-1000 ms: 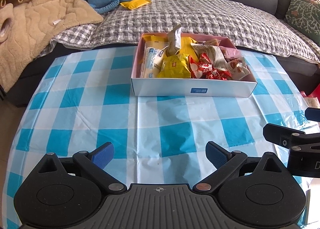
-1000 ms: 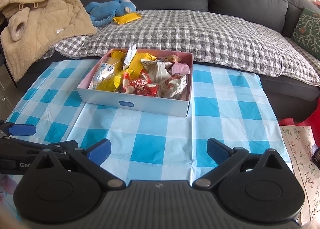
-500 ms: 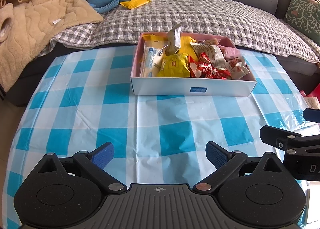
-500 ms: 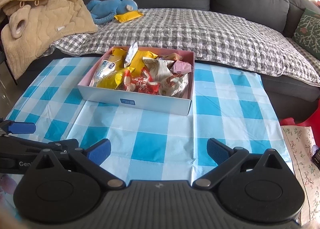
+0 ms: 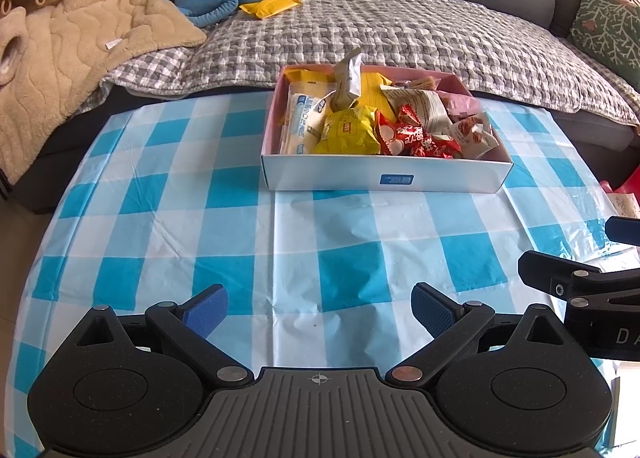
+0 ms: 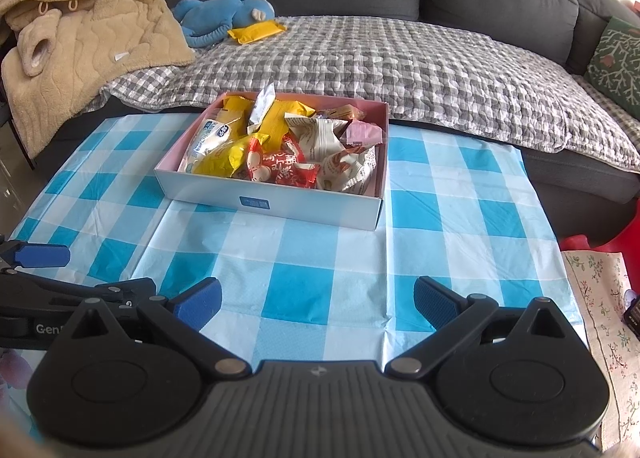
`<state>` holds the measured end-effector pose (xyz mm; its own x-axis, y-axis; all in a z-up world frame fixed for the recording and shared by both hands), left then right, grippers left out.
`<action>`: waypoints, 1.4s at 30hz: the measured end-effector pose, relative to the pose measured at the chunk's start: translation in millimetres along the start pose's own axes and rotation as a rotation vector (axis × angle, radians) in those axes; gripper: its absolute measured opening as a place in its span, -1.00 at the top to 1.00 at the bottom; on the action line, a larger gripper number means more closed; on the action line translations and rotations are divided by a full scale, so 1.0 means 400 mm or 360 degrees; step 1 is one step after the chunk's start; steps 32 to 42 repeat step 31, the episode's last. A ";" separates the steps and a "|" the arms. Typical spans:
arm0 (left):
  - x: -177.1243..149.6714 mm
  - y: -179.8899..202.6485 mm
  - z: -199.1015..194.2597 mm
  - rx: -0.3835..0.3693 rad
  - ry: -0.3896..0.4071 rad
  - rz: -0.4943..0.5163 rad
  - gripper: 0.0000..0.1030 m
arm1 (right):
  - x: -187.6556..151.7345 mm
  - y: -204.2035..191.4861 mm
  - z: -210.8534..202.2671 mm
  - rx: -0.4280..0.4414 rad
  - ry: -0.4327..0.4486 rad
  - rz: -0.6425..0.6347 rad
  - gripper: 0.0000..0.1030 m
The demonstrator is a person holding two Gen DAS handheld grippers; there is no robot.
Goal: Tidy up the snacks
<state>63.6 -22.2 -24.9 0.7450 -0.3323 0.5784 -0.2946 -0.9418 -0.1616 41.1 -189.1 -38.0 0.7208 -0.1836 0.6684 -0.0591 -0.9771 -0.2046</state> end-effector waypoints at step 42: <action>-0.006 -0.003 0.004 0.0013 -0.0019 0.0017 -0.93 | -0.002 0.003 0.004 -0.0008 -0.0004 -0.0001 -0.99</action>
Point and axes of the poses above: each gripper's, at about its wrist camera, not at the fingertips, and z roughly the way its jaws point, y to its right, x to its top, the point moved 5 cm from there along z, roughly the way its jaws point, and after that the axes turned 14 degrees about z, right-handed, at the moved point
